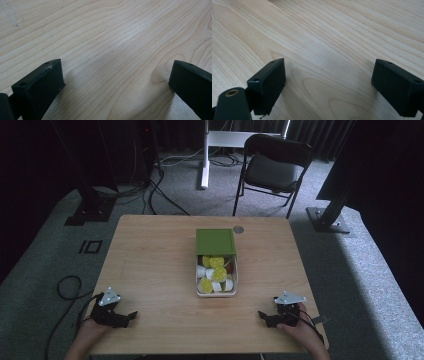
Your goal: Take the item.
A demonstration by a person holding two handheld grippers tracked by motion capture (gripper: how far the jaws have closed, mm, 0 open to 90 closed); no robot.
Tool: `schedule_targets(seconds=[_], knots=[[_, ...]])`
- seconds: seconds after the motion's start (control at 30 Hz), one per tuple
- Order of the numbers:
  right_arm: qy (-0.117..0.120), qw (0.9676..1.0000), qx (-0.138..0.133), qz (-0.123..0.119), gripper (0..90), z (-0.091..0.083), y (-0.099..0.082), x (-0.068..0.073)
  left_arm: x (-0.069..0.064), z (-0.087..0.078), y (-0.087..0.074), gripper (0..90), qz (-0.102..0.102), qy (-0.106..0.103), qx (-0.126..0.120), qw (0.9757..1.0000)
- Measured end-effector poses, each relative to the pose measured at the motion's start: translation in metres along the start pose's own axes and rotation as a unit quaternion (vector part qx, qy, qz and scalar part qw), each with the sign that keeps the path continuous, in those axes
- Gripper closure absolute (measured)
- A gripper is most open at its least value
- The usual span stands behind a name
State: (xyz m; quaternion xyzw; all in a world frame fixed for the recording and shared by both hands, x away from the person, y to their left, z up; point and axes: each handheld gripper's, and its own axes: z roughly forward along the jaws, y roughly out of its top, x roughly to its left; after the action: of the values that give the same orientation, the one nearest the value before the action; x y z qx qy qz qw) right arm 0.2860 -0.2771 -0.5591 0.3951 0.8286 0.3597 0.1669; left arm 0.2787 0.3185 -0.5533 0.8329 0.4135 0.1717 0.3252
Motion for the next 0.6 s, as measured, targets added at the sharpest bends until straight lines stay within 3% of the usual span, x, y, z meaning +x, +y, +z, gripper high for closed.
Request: schedule_targets(seconds=[0.23, 0.6], knots=[[0.001, 1.0, 0.0, -0.001, 11.5, 0.0002, 0.0, 0.0001, 0.0023, -0.0009, -0.0006, 0.5, -0.002, -0.009, -0.003, 1.0], [0.001, 1.0, 0.0, -0.001, 11.5, 0.0001, 0.0, 0.0001, 0.0008, -0.0003, -0.0003, 0.5, 0.003, -0.003, 0.0, 1.0]])
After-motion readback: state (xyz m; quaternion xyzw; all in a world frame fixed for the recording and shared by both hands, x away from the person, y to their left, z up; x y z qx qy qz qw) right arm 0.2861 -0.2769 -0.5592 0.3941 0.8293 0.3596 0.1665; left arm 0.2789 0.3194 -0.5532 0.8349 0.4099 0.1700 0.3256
